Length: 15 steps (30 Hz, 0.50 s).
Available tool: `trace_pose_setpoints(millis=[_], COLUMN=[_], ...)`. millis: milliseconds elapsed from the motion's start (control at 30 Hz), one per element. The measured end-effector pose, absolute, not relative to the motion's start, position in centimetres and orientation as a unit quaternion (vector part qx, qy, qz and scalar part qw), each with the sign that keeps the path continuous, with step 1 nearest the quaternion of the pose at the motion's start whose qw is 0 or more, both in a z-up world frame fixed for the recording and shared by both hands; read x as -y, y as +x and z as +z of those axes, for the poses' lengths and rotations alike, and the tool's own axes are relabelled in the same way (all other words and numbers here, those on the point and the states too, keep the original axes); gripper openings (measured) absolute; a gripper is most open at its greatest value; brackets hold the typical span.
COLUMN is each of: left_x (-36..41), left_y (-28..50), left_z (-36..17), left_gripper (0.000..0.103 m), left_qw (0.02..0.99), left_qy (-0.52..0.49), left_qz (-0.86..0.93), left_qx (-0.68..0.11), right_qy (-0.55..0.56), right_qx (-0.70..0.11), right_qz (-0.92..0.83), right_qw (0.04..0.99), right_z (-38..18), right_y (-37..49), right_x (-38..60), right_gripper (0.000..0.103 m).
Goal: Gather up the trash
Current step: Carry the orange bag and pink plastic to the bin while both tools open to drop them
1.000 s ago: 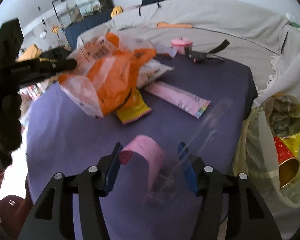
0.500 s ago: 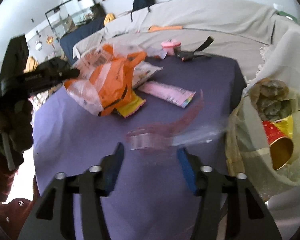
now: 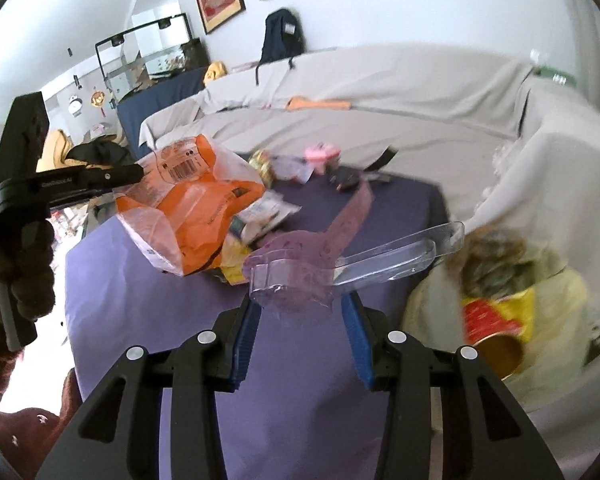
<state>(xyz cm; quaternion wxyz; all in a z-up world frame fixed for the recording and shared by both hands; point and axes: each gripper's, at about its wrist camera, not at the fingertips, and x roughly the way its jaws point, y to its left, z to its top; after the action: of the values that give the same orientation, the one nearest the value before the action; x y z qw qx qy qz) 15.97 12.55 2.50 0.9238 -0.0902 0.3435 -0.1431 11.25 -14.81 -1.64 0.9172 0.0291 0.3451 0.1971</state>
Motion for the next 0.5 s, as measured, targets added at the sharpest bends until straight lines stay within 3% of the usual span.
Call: trace_pose_setpoints(millis=[267, 500], left_x=[-4.6, 3.8], left_y=[16.5, 18.1], left_z=[6.9, 6.9], left_gripper=[0.012, 0.012], left_qw=[0.921, 0.903], left_qy=[-0.059, -0.034], left_qz=[-0.218, -0.283], left_qx=[-0.316, -0.322], right_qy=[0.021, 0.022], right_qx=[-0.307, -0.302], right_qz=[0.128, 0.065], right_qw=[0.943, 0.951], right_z=[1.0, 1.2], right_y=[9.5, 8.8], right_x=[21.3, 27.2], right_gripper=[0.04, 0.04])
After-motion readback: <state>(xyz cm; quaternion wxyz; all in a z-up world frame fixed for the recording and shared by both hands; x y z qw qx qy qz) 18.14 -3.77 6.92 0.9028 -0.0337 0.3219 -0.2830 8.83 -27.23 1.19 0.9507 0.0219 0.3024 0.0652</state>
